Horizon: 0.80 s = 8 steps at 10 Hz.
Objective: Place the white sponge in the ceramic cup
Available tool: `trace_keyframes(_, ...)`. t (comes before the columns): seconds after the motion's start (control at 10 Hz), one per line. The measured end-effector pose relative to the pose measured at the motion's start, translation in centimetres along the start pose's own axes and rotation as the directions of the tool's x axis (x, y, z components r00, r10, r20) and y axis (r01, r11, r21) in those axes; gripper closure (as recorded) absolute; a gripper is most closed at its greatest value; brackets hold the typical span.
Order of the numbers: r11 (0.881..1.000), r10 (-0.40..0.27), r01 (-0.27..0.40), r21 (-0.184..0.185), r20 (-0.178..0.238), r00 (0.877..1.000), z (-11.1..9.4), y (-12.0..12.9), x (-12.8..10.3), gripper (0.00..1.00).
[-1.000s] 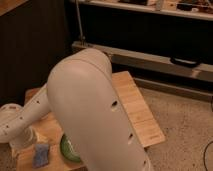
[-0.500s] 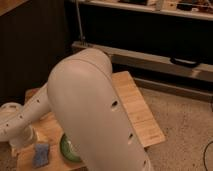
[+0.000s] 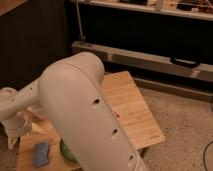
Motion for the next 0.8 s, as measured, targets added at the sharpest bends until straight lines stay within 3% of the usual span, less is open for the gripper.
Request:
trace_keyframes(0.2, 0.999, 0.018, -0.016, 0.038, -0.066, 0.998, 0.6, -0.6, 2.4, 0.2)
trace_keyframes(0.4, 0.995, 0.07, -0.06, 0.079, -0.128, 0.989, 2.5, -2.5, 5.6, 0.2)
trace_keyframes(0.6, 0.995, 0.094, -0.087, 0.057, -0.126, 0.988, 4.5, -3.6, 6.8, 0.2)
trace_keyframes(0.8, 0.994, 0.107, -0.105, 0.031, -0.114, 0.988, 6.3, -4.0, 6.5, 0.2)
